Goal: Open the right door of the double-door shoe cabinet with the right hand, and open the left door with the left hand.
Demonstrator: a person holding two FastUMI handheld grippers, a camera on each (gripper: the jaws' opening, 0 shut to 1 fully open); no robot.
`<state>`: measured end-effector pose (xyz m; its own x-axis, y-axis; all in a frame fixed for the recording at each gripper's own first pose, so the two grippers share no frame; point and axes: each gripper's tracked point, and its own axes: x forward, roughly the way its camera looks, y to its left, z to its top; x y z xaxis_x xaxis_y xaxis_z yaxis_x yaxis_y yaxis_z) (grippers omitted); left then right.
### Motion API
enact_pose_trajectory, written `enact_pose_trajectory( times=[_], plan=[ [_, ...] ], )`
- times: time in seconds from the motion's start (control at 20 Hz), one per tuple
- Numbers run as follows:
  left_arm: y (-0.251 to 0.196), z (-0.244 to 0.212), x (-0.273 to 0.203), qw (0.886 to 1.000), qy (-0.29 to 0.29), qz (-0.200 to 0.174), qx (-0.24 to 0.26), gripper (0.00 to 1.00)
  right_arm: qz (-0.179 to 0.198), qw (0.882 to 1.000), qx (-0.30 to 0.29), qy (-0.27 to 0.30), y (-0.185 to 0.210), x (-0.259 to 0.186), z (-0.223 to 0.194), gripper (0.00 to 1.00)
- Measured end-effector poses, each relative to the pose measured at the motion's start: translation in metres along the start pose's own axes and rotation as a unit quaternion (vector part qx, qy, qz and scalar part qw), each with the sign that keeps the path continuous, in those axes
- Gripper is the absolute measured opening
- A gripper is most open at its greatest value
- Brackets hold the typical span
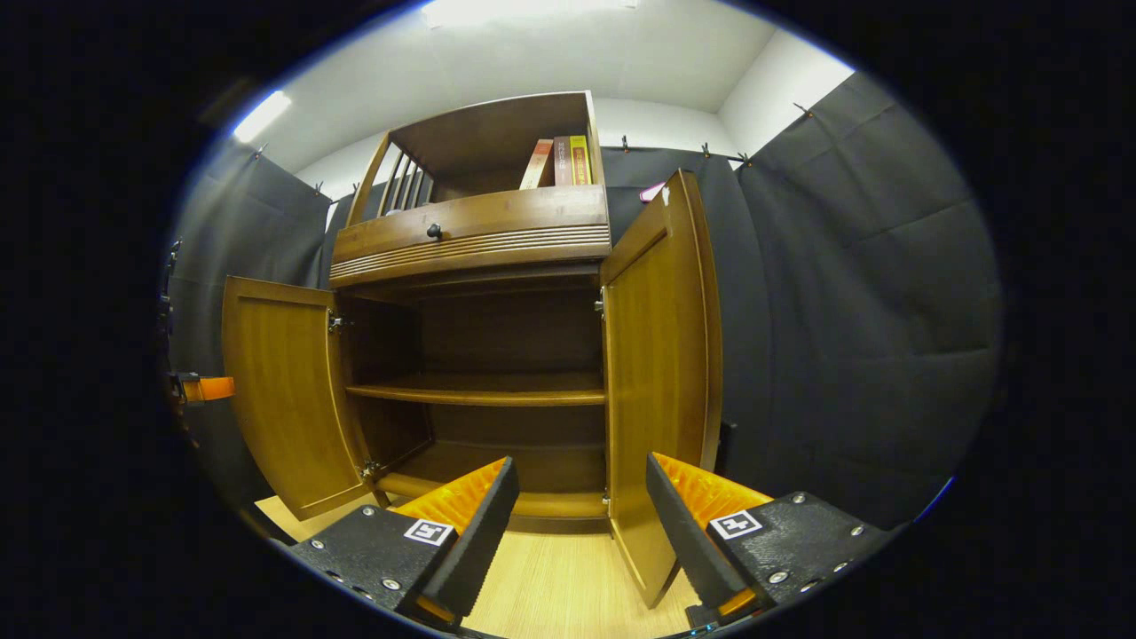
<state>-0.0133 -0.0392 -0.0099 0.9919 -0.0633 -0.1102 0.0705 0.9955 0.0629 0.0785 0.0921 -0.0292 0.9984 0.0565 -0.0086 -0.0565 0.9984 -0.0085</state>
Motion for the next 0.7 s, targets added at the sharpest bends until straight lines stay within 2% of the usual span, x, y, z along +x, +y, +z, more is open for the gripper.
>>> enact_pose_trajectory(
  times=[0.05,0.15,0.25,0.3,0.45,0.65,0.7],
  plan=[
    [-0.003,0.002,0.001,1.0,0.0,-0.002,0.005,0.23,-0.002,1.0,-0.002,-0.002,-0.001,0.0,0.001,1.0],
    [-0.011,0.005,-0.001,1.0,-0.003,-0.006,0.006,0.36,-0.005,1.0,-0.004,-0.004,-0.004,-0.002,0.005,1.0],
    [-0.018,0.013,0.002,1.0,-0.007,-0.007,0.007,0.43,-0.006,1.0,-0.005,-0.006,-0.005,-0.003,0.008,1.0],
    [-0.021,0.016,0.001,1.0,-0.01,-0.007,0.009,0.42,-0.007,1.0,-0.005,-0.008,-0.005,-0.004,0.009,1.0],
    [-0.027,0.019,-0.002,1.0,-0.015,-0.007,0.017,0.67,-0.008,1.0,-0.008,-0.01,-0.005,-0.005,0.011,1.0],
    [-0.036,0.022,-0.005,0.999,-0.021,-0.016,0.021,0.89,-0.008,1.0,-0.007,-0.01,-0.006,-0.004,0.012,1.0],
    [-0.035,0.024,-0.007,0.999,-0.023,-0.014,0.022,0.91,-0.008,1.0,-0.007,-0.01,-0.006,-0.004,0.011,1.0]
  ],
)
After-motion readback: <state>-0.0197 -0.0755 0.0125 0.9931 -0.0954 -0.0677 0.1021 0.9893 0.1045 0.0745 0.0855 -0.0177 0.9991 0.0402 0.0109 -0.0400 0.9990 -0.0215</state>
